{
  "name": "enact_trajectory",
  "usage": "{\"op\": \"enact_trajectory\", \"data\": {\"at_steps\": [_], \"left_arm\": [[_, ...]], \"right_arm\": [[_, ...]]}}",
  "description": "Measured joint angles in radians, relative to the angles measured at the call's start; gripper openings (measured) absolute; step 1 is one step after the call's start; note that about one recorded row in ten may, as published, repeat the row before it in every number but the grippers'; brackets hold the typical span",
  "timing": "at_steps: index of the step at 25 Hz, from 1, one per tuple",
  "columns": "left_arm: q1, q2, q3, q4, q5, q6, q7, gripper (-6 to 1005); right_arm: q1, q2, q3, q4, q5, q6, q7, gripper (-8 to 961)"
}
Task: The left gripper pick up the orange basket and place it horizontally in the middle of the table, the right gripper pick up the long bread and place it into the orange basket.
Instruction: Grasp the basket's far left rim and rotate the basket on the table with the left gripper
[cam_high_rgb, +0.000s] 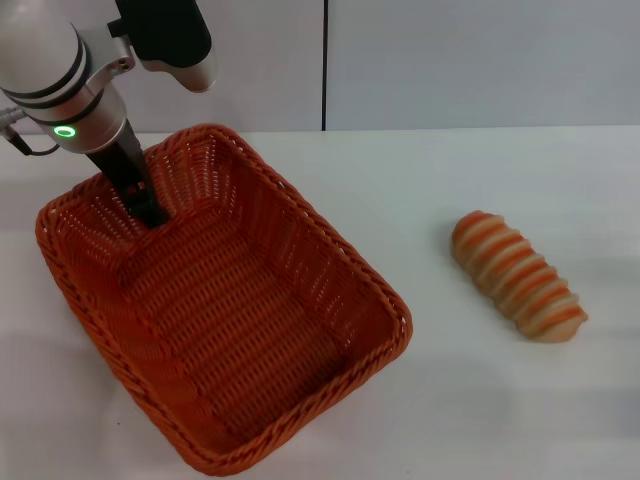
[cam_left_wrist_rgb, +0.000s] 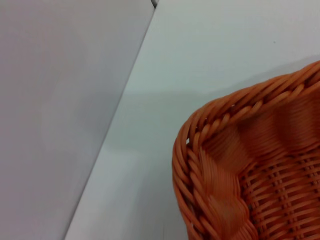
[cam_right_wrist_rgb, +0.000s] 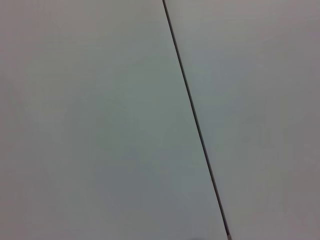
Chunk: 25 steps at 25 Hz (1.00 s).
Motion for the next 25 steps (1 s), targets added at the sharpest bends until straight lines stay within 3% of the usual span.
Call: {"op": "enact_trajectory", "data": {"at_steps": [2, 17, 25], "left_arm": [[0.001, 0.000, 0.003, 0.008, 0.000, 0.001, 0.001, 691], [0.005, -0.004, 0.002, 0.032, -0.001, -0.014, -0.007, 352], [-0.002, -0.011, -0.023, 0.070, -0.009, 0.065, -0.168, 253]], "right_arm": [[0.001, 0.000, 0.000, 0.000, 0.000, 0.005, 0.000, 486], [0.024, 0.000, 0.000, 0.000, 0.000, 0.012, 0.000, 498], [0.032, -0.001, 0.004, -0.033, 0.000, 0.016, 0.050, 504]]}}
